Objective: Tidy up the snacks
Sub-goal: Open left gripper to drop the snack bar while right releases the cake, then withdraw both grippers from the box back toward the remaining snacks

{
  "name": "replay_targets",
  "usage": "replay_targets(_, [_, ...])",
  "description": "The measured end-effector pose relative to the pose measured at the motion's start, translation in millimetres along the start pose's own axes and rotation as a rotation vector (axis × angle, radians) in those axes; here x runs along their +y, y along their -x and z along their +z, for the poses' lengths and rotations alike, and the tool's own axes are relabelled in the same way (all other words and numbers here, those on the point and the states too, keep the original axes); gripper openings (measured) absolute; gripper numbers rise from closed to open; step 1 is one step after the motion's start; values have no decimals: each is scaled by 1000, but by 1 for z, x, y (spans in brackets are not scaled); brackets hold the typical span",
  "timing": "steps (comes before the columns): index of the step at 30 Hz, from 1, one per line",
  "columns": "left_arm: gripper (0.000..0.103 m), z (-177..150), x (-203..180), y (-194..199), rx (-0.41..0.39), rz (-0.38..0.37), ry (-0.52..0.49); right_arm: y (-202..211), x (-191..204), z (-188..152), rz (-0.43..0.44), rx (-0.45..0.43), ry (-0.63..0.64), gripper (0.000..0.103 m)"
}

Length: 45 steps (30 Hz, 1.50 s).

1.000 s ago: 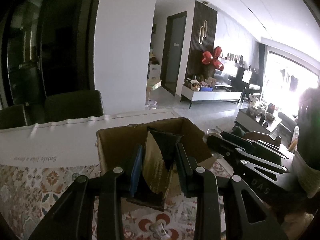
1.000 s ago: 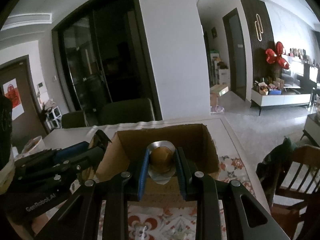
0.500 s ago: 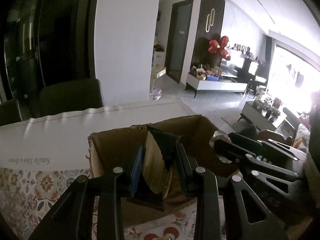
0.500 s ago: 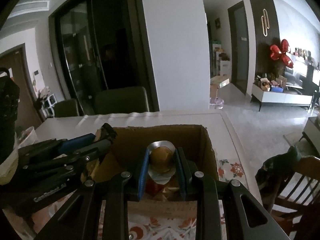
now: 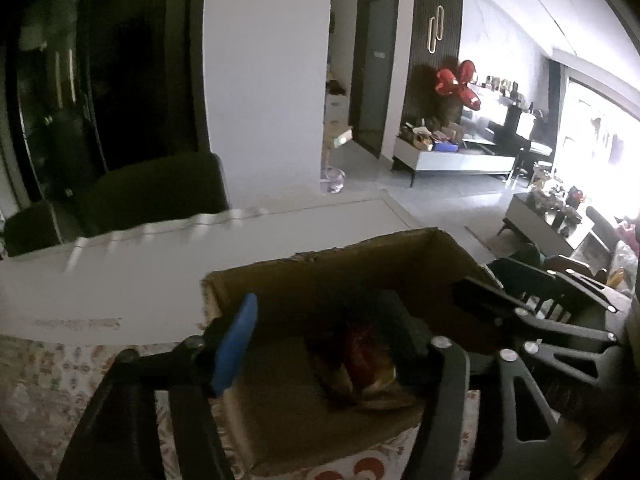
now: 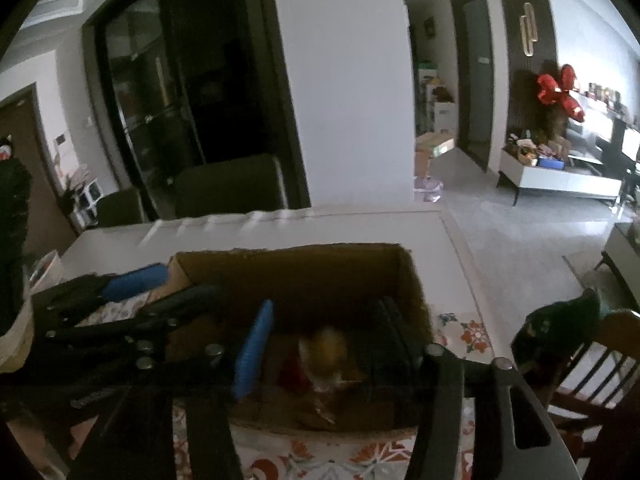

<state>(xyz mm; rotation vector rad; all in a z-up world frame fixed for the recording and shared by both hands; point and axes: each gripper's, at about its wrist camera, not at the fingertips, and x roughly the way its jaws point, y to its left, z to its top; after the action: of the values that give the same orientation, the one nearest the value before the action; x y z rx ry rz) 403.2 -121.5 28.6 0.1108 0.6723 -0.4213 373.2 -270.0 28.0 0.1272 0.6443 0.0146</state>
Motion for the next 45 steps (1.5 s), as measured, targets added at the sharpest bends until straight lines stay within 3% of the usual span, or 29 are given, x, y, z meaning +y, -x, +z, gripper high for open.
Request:
replay_targets(5, [79, -7, -4, 25, -39, 64, -33, 17, 0, -5, -17, -20, -3, 55])
replay_targets(11, [84, -14, -2, 59, -69, 116, -18, 41, 5, -12, -26, -54, 10, 55])
replay_targets(14, [85, -18, -4, 75, -90, 114, -19, 55, 10, -15, -31, -76, 24, 55])
replay_targets(17, [86, -23, -4, 89, -106, 99, -24, 67, 14, -18, -24, -96, 28, 66])
replay_targets(22, [87, -38, -3, 106, -117, 114, -21, 85, 21, -29, -19, -123, 33, 66])
replay_targets(36, [87, -75, -6, 132, -93, 128, -14, 111, 35, -65, -28, -131, 52, 66])
replay_targets(45, [87, -107, -5, 129, -22, 120, 15, 114, 38, -91, -34, -97, 57, 66])
